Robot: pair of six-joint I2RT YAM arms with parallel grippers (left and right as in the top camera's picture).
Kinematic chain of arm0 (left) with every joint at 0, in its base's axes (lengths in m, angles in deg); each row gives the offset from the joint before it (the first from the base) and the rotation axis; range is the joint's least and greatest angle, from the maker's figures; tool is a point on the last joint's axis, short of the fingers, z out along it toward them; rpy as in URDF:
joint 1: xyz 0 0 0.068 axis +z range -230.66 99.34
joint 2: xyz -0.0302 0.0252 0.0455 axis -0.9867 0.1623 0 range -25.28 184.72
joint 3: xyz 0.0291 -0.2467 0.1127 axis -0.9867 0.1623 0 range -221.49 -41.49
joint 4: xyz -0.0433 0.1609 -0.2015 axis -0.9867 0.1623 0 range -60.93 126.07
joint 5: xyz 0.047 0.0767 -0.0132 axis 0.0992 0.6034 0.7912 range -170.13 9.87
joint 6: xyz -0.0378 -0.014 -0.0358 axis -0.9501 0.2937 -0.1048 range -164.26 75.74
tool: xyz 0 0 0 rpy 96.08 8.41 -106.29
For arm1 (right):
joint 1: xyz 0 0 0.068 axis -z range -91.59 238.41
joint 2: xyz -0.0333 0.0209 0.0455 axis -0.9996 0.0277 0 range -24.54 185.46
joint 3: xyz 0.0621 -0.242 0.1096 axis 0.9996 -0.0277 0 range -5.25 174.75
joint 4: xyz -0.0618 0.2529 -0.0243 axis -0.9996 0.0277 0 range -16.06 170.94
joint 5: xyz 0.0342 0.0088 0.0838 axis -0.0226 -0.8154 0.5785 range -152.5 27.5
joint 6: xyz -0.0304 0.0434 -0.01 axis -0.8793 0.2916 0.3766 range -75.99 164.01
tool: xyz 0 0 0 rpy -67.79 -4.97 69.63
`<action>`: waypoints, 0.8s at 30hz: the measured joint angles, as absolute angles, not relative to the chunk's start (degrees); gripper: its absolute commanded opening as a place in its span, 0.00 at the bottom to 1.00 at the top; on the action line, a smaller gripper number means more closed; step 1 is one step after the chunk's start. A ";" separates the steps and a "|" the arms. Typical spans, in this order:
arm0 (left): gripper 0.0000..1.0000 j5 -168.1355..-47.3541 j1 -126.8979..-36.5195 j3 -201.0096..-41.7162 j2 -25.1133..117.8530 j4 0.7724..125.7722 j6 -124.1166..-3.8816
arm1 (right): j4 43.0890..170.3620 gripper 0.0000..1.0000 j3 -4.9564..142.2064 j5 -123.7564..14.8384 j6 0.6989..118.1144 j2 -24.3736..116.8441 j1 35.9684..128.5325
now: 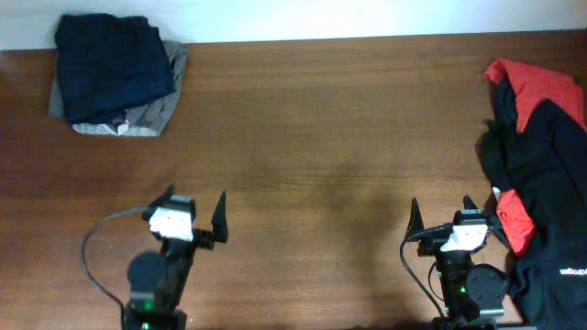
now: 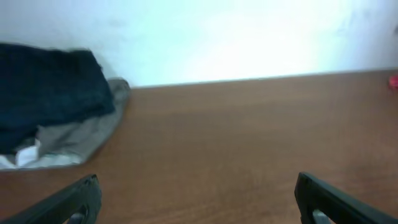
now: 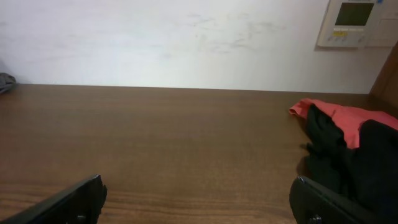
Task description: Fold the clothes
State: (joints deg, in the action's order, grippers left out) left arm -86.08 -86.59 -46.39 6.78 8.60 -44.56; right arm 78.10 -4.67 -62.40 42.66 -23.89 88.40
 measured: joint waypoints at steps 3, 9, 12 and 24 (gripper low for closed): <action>0.99 -84.99 -86.59 -43.44 -0.11 10.15 -45.45 | 78.10 0.99 -4.67 -62.40 42.64 -23.89 88.40; 0.99 -83.16 -86.59 -42.28 -7.80 18.02 -45.93 | 78.10 0.99 -4.67 -62.40 42.66 -23.91 88.40; 0.99 -82.02 -86.59 -42.15 -12.13 23.50 -46.11 | 78.10 0.99 -4.67 -62.40 42.66 -23.89 88.40; 0.99 -79.83 -86.48 -42.11 -24.44 33.38 -46.20 | 78.10 0.99 -4.67 -62.40 42.64 -23.91 88.40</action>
